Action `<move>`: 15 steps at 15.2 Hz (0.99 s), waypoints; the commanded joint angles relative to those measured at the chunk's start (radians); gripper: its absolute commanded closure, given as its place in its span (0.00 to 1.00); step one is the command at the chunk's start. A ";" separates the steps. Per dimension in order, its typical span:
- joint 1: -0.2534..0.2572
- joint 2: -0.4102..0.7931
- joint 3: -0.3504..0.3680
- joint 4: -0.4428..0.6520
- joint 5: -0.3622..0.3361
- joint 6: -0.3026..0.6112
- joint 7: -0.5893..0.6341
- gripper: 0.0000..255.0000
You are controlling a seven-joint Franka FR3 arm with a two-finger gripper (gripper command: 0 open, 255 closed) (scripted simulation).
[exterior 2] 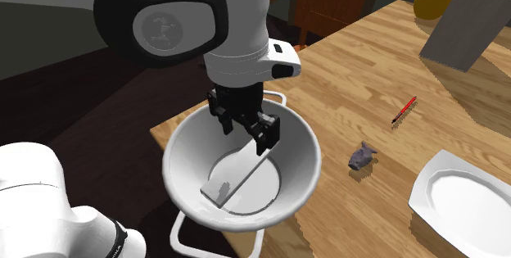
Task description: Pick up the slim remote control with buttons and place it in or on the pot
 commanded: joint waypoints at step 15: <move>0.005 -0.010 0.014 0.120 0.011 -0.130 -0.002 0.00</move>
